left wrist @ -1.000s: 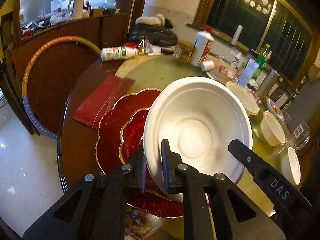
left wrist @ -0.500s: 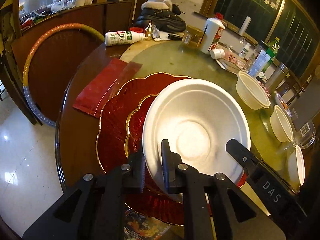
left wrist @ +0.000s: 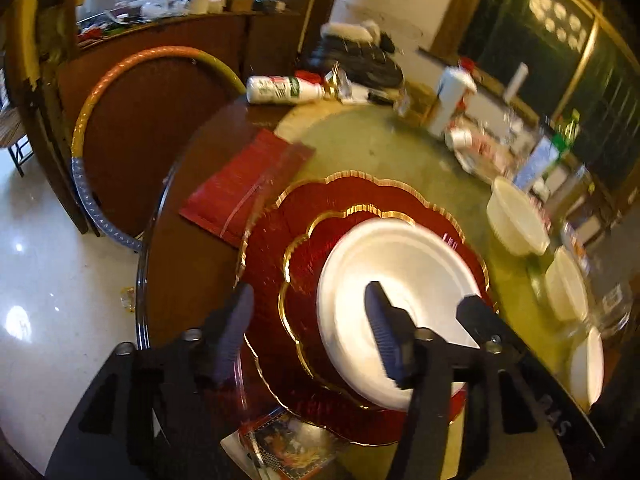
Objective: Organize plates and bowls
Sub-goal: 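Carry the white foam bowl onto the red plate stack and release it, then withdraw both tools from the stack toward the remaining white bowls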
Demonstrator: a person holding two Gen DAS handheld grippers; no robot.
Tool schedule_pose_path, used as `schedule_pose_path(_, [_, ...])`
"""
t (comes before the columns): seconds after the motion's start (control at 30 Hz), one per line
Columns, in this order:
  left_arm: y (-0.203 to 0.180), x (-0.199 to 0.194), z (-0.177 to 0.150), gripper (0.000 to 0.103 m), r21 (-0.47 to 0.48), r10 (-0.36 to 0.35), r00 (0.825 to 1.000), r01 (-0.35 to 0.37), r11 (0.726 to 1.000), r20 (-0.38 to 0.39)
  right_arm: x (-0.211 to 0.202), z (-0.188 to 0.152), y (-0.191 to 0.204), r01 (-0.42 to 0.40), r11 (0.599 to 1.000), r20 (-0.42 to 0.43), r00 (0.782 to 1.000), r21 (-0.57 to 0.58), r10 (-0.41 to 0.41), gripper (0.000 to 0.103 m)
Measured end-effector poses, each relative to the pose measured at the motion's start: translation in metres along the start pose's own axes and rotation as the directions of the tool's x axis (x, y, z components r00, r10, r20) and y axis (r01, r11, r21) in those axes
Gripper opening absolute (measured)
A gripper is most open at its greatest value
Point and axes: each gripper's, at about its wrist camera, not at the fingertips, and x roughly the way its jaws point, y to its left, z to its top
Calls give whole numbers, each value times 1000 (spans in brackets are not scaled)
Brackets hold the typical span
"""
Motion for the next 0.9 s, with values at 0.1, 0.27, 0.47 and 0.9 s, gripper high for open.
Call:
schedule_pose_path(0.1, [1,-17,3,68,-40,-3,996,7,999,88,-12,1,-8,-47,998,20,999,39,46,74])
schedule_pose_path(0.27, [-19,-45,-1,82,-24,-52,974,58,998,222,-33,3,-30,-105,988,57,993,112,99,75])
schedule_pose_path(0.47, [-62,-46,-15,82,120,-142,970,119,986,199,-65,-3,-82,-115,966,109,990,231,92,80])
schedule_pose_path(0.9, [-177,-16,-66,82,364,-254,959,283,887,-126,-166,-32,-217,-31,892,203,977,452,-69,80])
